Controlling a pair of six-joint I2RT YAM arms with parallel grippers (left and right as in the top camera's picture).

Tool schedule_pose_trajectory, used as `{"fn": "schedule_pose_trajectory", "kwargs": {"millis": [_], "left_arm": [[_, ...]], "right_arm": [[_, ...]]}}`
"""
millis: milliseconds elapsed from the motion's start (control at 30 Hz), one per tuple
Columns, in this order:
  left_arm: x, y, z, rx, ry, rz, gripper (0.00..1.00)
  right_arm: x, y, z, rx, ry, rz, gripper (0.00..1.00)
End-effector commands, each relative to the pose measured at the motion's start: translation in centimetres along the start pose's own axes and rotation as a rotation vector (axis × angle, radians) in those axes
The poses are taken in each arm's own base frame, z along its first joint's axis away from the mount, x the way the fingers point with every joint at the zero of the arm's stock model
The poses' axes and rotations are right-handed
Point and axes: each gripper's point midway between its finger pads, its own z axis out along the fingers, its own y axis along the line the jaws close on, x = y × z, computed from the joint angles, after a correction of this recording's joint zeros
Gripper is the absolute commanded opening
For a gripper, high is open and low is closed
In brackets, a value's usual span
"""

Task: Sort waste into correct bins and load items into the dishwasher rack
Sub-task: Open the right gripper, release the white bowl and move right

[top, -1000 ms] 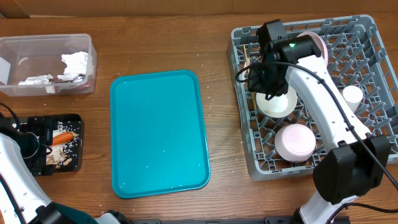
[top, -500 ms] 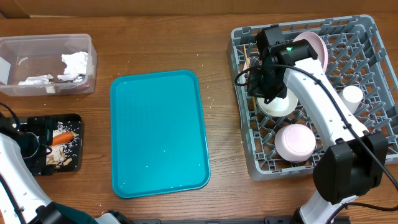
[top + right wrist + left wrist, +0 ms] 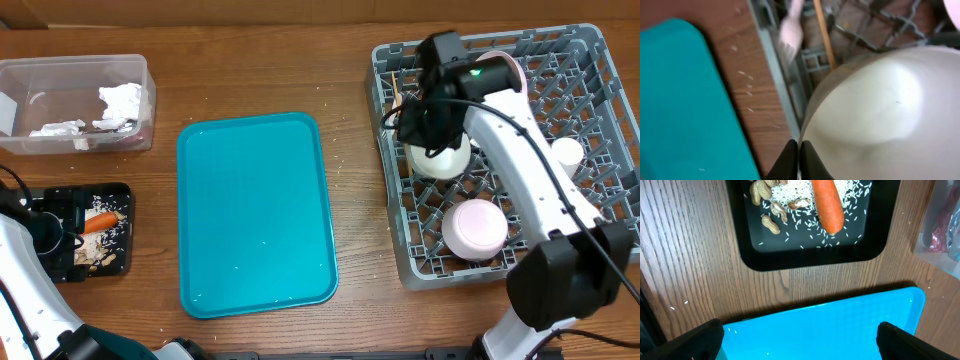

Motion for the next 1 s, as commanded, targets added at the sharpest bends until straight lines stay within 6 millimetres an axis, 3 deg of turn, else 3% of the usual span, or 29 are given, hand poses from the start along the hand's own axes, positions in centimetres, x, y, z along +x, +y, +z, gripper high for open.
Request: {"fn": "schedule_pose_trajectory", "kwargs": {"millis": [0, 100, 267, 433, 500, 967], "left_arm": [[-0.1, 0.3, 0.1, -0.012, -0.004, -0.022, 1.00], [-0.1, 0.3, 0.1, -0.012, -0.004, -0.022, 1.00], [-0.1, 0.3, 0.1, -0.012, -0.004, -0.022, 1.00], [-0.1, 0.3, 0.1, -0.012, -0.004, -0.022, 1.00], [-0.1, 0.3, 0.1, -0.012, -0.004, -0.022, 1.00], [-0.1, 0.3, 0.1, -0.012, -0.004, -0.022, 1.00]], "right_arm": [[-1.8, 1.8, -4.9, -0.236, -0.086, -0.014, 0.04], [-2.4, 2.3, -5.8, -0.378, -0.074, -0.036, 0.04], [-3.0, 1.3, -6.4, -0.563, -0.053, -0.026, 0.04], [-3.5, 1.3, -9.7, -0.824, -0.087, -0.096, 0.04], [-3.6, 0.9, -10.2, -0.863, -0.098, -0.113, 0.04], [0.0, 1.2, -6.6, -1.162, -0.021, -0.122, 0.04]]}}
